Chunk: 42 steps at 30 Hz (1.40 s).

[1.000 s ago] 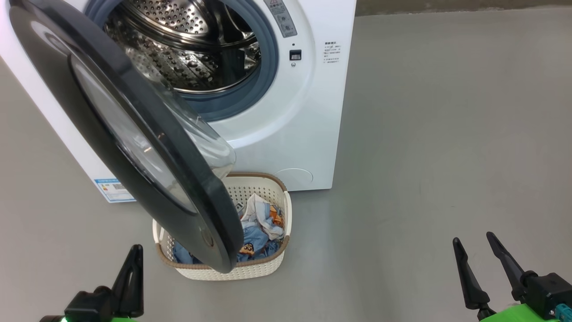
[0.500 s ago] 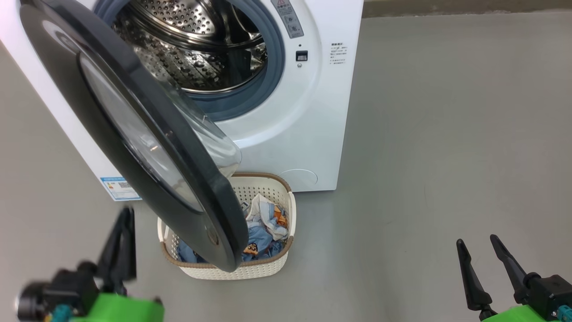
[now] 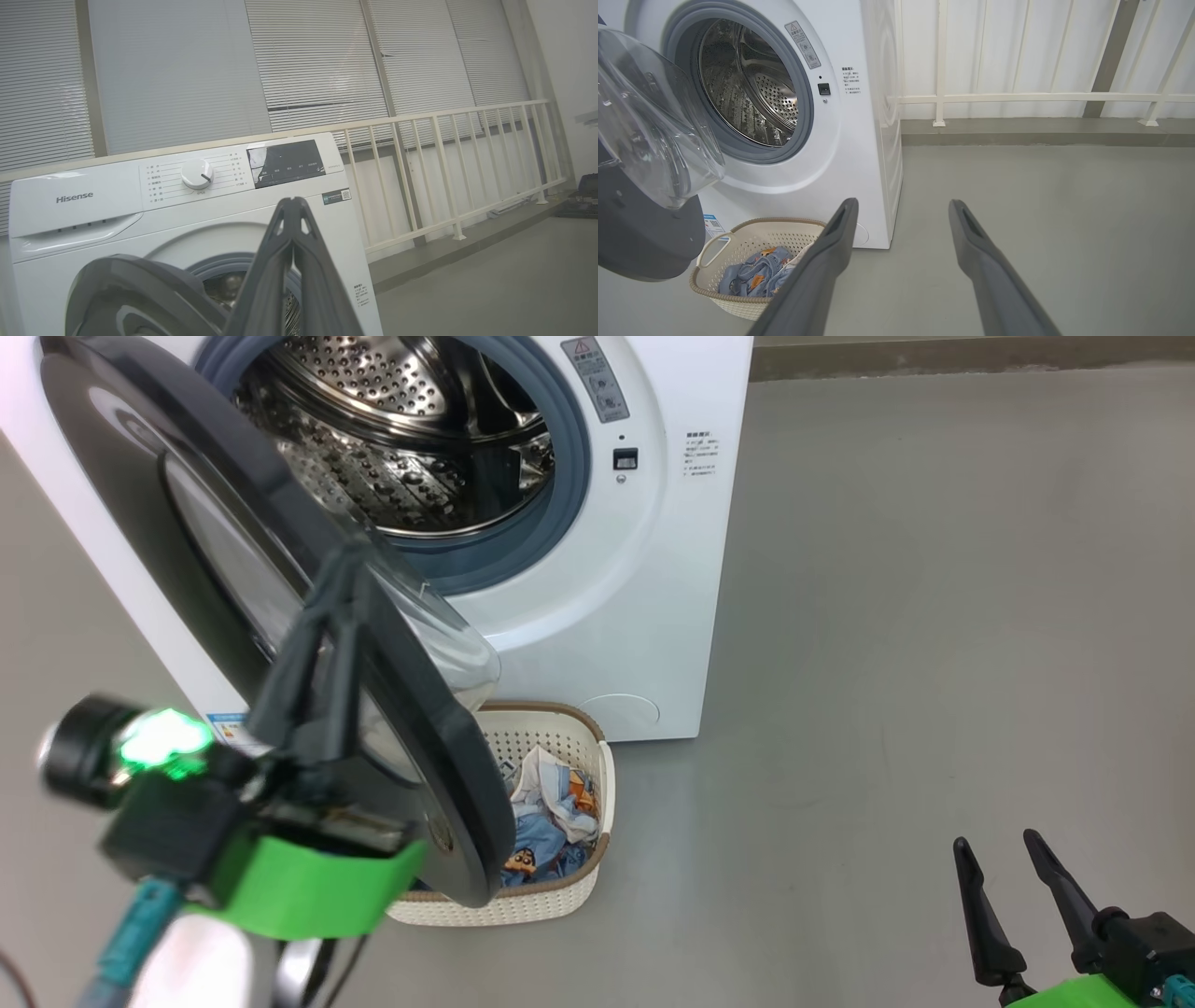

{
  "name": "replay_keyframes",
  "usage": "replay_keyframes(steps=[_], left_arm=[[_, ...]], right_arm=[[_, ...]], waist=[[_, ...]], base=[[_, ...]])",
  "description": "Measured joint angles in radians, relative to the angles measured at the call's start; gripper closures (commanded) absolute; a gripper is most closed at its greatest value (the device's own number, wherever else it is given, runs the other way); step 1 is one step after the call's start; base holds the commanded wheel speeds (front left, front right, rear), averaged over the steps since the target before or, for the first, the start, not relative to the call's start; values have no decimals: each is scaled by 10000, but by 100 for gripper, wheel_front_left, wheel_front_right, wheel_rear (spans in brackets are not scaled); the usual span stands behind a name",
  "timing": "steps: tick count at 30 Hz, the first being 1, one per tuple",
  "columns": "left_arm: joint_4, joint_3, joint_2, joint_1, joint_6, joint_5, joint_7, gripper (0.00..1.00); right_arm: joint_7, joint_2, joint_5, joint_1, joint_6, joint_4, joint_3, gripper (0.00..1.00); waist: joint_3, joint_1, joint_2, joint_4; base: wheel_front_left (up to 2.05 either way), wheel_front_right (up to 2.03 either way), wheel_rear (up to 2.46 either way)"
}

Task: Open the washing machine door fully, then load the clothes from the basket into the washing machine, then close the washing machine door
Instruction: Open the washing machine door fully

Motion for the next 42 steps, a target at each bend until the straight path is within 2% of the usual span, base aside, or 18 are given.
replay_keyframes(steps=[3,10,16,22,30,42], left_arm=[[-209,-453,-27,-269,0,-4,217,100],[-265,-2201,-267,-585,-12,-299,688,100],[464,-3582,-311,-450,102,-725,685,100],[1258,-4372,-311,-209,351,-1003,474,100],[2378,-4702,-307,118,550,-1156,121,100],[3983,-4040,-299,10,899,-1450,-393,100]], right_arm=[[0,2,0,0,0,10,0,0],[0,2,0,-9,0,109,12,0],[2,-15,-2,-23,0,171,50,0],[0,-71,-8,-58,0,196,42,0],[2,-153,-35,-76,0,198,44,0],[2,-305,4,-176,0,280,100,0]], waist=[[-7,0,0,-21],[61,0,0,-100],[215,0,0,-140],[473,0,0,-42],[649,0,0,209],[692,0,0,151]], base=[[0,0,0],[0,0,0],[0,0,0],[0,0,0],[0,0,0],[0,0,0]])
